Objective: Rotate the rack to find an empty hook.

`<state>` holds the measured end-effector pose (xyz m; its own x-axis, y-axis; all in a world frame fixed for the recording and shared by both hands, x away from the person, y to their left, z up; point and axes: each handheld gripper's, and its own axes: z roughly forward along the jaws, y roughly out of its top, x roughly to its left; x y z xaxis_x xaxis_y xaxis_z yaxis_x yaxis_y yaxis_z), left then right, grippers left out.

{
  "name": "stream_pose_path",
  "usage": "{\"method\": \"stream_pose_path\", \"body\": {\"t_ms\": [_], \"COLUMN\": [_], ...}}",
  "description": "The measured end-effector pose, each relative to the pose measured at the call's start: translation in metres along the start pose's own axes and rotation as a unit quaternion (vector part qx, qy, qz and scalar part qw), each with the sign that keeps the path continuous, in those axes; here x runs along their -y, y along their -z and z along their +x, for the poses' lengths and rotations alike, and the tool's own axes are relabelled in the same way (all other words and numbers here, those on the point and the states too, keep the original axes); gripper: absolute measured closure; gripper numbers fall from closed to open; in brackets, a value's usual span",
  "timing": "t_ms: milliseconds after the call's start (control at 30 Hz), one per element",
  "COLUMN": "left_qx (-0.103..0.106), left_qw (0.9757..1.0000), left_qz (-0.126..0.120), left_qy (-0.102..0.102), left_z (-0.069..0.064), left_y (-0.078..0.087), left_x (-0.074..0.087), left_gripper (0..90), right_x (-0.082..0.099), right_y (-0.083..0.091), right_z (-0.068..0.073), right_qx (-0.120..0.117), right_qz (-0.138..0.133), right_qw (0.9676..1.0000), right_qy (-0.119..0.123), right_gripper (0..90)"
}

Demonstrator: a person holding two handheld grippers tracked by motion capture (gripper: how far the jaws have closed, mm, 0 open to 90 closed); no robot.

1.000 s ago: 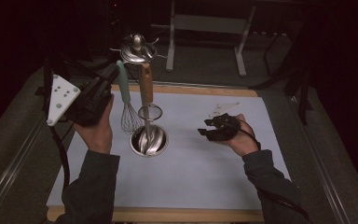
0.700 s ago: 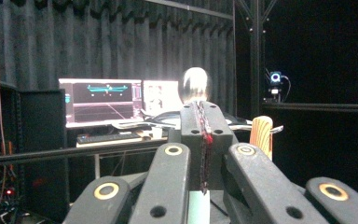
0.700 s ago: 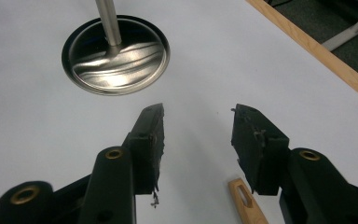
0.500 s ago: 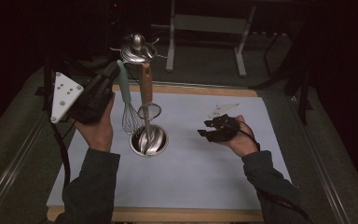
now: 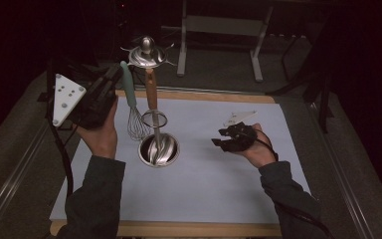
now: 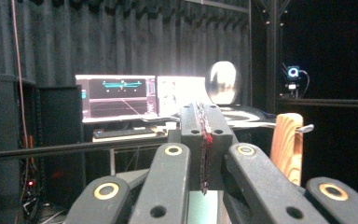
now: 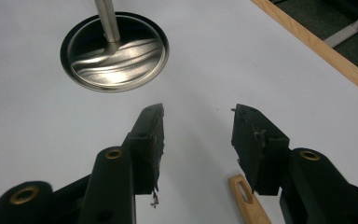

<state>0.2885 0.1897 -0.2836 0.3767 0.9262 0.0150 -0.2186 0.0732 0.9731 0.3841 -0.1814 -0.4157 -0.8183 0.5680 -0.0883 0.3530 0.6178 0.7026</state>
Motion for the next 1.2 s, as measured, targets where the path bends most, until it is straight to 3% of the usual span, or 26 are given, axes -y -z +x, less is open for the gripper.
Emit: {"method": "stream_pose_path", "body": {"t_ms": [1200], "left_qx": [-0.032], "left_qw": [0.9986], "left_qz": [0.041], "left_qy": [-0.007], "left_z": [0.023], "left_y": [-0.029], "left_x": [-0.004], "left_gripper": [88.9], "right_x": [0.009], "right_y": [0.0], "right_z": [-0.007], "right_qx": [0.002], "right_qz": [0.005], "right_qw": [0.9999], "right_qy": [-0.013], "right_gripper": [53.7]}}
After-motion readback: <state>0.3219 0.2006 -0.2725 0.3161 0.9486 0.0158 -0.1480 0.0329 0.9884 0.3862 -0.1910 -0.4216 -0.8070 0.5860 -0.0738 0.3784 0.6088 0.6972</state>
